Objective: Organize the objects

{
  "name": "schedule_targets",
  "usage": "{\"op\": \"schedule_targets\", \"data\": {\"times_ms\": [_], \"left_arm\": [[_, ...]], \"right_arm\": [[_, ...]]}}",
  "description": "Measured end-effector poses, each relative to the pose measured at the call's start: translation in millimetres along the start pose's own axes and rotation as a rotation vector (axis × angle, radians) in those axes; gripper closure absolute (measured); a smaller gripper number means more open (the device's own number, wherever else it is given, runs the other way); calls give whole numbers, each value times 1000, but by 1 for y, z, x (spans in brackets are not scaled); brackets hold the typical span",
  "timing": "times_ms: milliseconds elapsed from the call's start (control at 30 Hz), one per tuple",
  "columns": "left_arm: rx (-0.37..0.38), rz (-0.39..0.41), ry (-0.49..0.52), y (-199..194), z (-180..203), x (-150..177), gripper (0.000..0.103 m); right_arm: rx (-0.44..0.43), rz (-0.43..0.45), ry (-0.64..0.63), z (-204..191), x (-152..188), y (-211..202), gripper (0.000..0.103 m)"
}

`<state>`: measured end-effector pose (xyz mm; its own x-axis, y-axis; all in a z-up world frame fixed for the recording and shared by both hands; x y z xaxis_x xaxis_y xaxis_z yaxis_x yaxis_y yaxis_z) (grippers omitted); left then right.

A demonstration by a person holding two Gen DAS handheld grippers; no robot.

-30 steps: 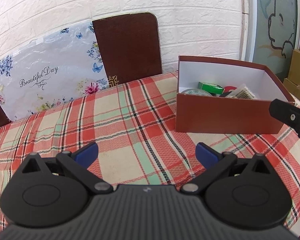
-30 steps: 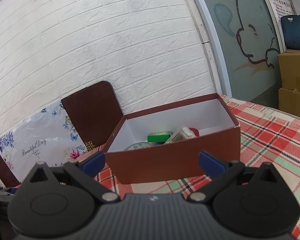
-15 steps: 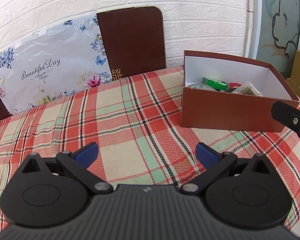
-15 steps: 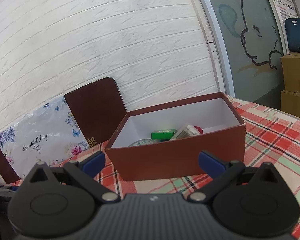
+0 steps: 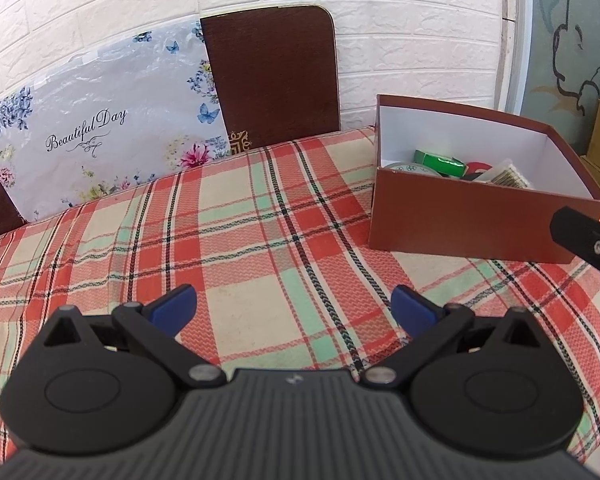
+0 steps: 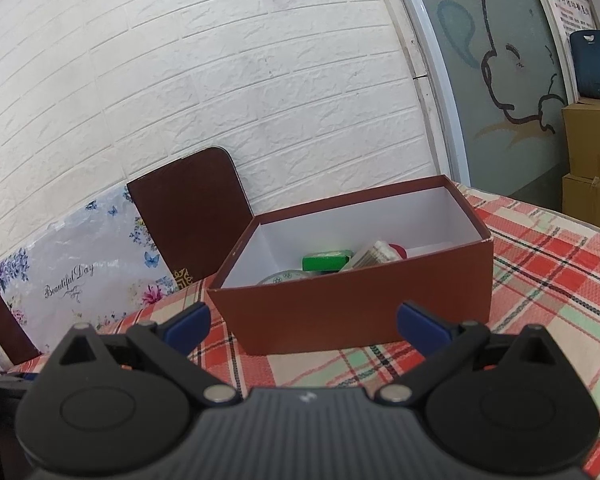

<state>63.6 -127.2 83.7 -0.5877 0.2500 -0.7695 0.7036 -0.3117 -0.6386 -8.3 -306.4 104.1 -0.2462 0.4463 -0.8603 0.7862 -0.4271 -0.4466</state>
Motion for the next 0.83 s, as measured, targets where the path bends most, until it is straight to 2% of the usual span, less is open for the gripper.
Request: {"op": "schedule_targets", "data": {"times_ms": [600,833], "left_arm": [[39,-4,5,-2,5,-1,0],[68,39,15,-8,9,-2,0]], "right_arm": [[0,5,-13,-3,-2,0,0],[-3,9,-24,-3,-2,0,0]]}}
Point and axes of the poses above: each gripper's, at about its wrist camera, not at the fingertips, and y roughly the way its jaws point, z to its right, x to its underside, the point moved 3 cm from there along y, roughly the way its jaws point, and after that the axes turned 11 degrees about x, right-handed, at the moved point
